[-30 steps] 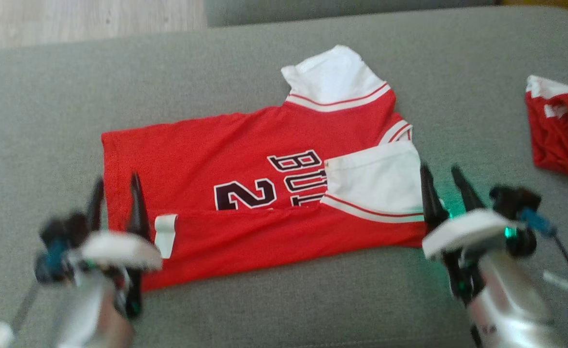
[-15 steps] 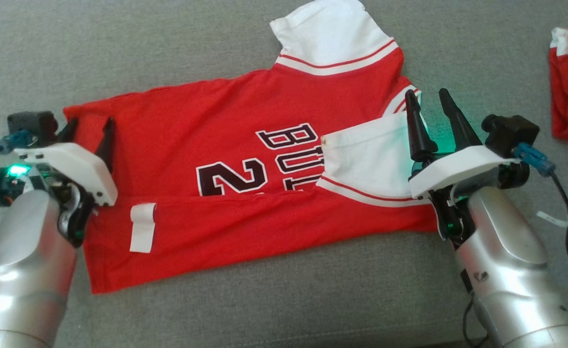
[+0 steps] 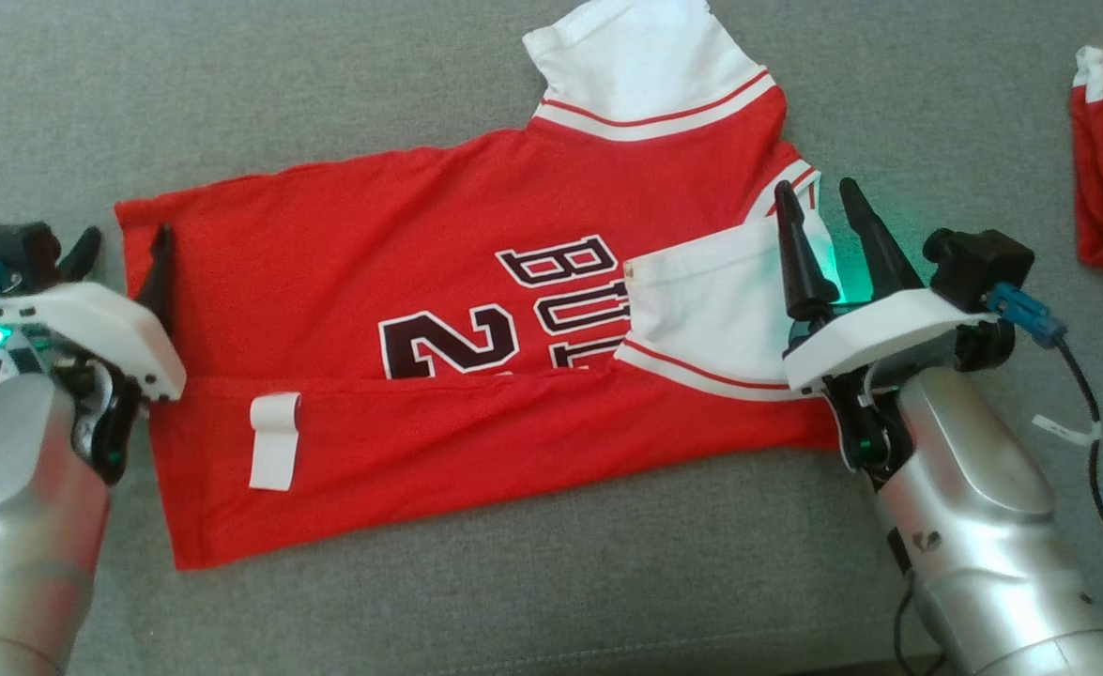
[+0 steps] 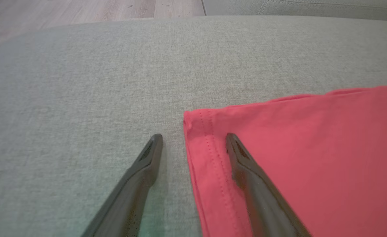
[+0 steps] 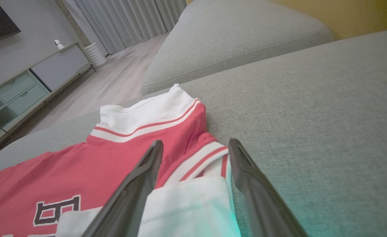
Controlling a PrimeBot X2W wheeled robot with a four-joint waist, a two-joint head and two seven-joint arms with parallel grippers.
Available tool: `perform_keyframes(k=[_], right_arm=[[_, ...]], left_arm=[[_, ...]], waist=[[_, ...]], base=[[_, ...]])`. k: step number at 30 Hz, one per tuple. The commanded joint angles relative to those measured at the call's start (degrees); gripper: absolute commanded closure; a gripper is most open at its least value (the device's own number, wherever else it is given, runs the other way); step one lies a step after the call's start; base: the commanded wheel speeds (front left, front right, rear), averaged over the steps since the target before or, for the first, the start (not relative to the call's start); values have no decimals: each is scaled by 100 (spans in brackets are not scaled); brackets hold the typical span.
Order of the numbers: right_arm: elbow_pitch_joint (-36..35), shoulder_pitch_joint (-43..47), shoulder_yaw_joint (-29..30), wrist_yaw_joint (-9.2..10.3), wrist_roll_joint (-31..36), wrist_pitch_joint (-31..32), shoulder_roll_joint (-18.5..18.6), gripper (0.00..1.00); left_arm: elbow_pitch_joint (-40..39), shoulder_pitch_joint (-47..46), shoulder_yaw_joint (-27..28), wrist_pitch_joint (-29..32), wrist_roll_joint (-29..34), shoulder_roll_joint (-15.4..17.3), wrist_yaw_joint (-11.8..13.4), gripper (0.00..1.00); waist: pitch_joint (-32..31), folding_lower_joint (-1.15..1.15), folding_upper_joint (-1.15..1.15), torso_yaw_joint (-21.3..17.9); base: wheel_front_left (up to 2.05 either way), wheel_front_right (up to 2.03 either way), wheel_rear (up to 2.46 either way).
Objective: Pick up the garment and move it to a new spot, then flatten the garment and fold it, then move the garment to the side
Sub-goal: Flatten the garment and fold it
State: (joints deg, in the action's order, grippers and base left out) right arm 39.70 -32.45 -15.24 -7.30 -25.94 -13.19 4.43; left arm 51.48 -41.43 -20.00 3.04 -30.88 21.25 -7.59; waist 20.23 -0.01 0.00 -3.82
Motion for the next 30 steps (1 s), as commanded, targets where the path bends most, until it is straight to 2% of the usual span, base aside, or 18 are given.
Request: perform_keyframes(k=[1,8,9,10,11,20,30], right_arm=[[-135,-199,-153,-19,-45,-66,-34,0],[-150,-372,-269,-19,-82,-23,18,0],[-147,-400,-276,-19,-93,-9,40,0],[-141,-429,-276,-19,-107,7,63,0],[-131,-461,-267,-19,-119,23,90,0],[164,-1177,-218,-19,71,559,513,0],[1268,-2642,-247,-19,347,2075,1002,0]], left_arm=[[-77,-314,96,-40,-55,302,11,0],[-18,-490,-155,-123,-216,339,10,0],[-10,-504,-206,-128,-246,342,10,57],[1,-507,-249,-145,-278,348,10,86],[10,-506,-294,-165,-304,356,10,100],[-243,-678,-706,-717,-418,249,10,100],[-626,-1146,-1380,-1186,-525,-334,10,100]], waist=[[45,1,0,-17],[180,1,0,-49],[191,1,0,-47],[197,1,0,-42],[202,1,0,-29],[228,1,0,460],[625,1,0,1371]], base=[[0,0,0],[0,0,0],[0,0,0],[0,0,0],[0,0,0],[0,0,0],[0,0,0]])
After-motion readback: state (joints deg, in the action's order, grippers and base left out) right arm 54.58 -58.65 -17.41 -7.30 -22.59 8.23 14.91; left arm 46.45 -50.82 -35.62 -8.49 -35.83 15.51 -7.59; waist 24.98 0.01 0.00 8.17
